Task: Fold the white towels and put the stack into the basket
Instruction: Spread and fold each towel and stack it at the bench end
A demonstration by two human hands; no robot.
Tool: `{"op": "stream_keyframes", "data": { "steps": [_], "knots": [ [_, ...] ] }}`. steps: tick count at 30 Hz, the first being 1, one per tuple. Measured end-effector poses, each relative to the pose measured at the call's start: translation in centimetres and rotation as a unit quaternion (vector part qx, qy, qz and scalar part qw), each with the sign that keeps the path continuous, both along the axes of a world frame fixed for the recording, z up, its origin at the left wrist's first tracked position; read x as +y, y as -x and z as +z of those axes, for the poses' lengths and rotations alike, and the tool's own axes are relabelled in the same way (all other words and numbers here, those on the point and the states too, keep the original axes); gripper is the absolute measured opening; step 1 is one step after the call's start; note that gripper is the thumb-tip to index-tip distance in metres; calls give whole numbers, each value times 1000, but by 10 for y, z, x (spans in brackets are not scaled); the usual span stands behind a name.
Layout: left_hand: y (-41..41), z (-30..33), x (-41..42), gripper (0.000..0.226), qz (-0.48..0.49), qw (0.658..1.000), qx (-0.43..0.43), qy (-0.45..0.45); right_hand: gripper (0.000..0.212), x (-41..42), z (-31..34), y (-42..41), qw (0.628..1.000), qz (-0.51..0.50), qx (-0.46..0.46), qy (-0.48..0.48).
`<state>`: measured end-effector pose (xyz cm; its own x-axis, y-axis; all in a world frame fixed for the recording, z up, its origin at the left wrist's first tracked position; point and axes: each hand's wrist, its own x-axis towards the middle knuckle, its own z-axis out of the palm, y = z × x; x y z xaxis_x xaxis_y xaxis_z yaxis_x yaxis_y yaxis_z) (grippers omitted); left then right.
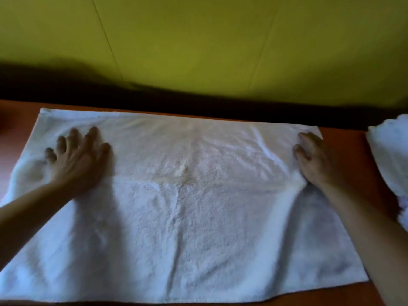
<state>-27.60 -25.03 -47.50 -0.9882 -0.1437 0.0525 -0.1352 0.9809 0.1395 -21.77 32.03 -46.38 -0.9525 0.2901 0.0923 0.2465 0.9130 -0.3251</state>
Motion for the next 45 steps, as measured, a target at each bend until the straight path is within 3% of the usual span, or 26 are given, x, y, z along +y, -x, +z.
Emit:
{"op": "stream_keyframes", "data": {
  "steps": [4, 8, 11, 14, 19, 23, 26, 28, 30, 33, 36, 39, 42, 45],
  "knots": [
    [22, -12, -9, 69, -17, 1000, -8, -7, 64, 4, 5, -13, 999, -10, 6, 47],
    [54, -47, -36, 74, -21, 999, -6, -41, 45, 11, 13, -23, 983, -36, 68, 167],
    [25, -12, 18, 64, -69, 996, 32, -39, 42, 22, 17, -34, 986, -50, 134, 88],
    [-24, 28, 100, 61, -165, 981, 94, -33, 34, 35, 13, -42, 993, -1, 115, 1],
    [-130, 37, 240, 39, -388, 906, 124, -114, 29, 45, 16, -38, 995, -71, 75, 13],
    [-207, 39, 338, 29, -530, 834, 69, -134, 18, 50, 29, -17, 968, -164, 0, 191],
    [-235, 32, 378, 42, -568, 818, 18, -89, 20, 49, 33, -3, 946, -217, -17, 240],
    [-240, 25, 389, 52, -568, 821, 10, -59, 31, 48, 33, 1, 940, -233, -39, 245],
    [-240, 21, 396, 39, -555, 830, 26, -45, 22, 48, 31, 2, 937, -230, -51, 257],
    [-242, 21, 400, 11, -558, 826, 59, -51, 32, 51, 27, 2, 938, -248, -51, 235],
    [-243, 31, 399, 16, -534, 840, 32, -87, 27, 50, 35, -2, 952, -225, -13, 209],
    [-250, 58, 399, 24, -416, 877, -47, -237, 13, 55, 50, -11, 934, -241, 25, 262],
    [-260, 85, 396, 26, -325, 853, -99, -397, 30, 71, 69, -17, 888, -299, 19, 350],
    [-264, 115, 388, 13, -264, 823, -98, -494, 13, 73, 94, -30, 831, -294, 7, 472]
  ]
}}
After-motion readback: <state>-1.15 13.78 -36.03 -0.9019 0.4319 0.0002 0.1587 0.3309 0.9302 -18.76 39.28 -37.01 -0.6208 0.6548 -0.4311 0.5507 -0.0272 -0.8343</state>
